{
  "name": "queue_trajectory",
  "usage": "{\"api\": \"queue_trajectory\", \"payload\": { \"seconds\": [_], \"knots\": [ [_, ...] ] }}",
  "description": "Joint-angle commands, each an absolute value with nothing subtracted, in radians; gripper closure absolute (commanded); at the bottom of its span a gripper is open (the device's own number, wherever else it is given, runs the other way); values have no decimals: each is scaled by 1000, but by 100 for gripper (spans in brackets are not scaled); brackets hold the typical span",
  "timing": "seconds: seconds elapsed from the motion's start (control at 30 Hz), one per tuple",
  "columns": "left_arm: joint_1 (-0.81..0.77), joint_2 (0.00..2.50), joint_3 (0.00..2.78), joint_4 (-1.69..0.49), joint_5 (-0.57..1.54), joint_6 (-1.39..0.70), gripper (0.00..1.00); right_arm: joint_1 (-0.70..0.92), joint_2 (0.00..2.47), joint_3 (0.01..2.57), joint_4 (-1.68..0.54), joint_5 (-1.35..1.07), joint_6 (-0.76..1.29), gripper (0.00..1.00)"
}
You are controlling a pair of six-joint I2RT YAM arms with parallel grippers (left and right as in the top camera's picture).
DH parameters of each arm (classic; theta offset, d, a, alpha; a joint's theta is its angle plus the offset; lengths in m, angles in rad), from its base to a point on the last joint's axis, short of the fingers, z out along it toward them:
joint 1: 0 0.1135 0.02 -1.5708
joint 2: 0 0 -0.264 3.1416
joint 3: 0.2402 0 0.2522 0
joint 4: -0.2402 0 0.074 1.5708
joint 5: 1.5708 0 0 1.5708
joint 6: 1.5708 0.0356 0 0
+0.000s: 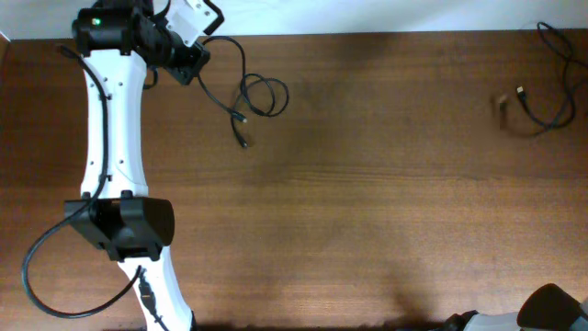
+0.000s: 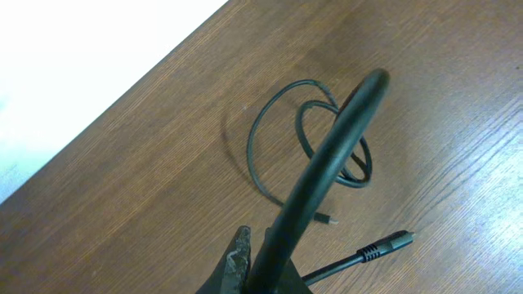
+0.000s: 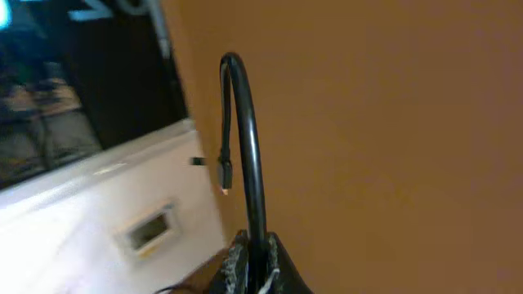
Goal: Untangle cables
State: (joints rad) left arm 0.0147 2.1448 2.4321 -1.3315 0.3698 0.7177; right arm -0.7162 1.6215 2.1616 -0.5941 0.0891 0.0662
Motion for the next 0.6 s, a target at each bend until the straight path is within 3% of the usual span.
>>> {"api": "queue_trajectory", "payload": {
  "seconds": [0.0, 0.4, 0.57],
  "knots": [
    [8, 2105, 2443, -1331, 396, 735, 100, -751, 1662, 2170, -587, 181, 4, 96],
    [6, 2105, 2443, -1350, 393, 735, 100, -818, 1705, 2170, -688, 221, 113, 96],
    [6, 2105, 2443, -1373, 392, 735, 100, -819, 1590, 2170, -646, 222, 87, 96]
  ]
}}
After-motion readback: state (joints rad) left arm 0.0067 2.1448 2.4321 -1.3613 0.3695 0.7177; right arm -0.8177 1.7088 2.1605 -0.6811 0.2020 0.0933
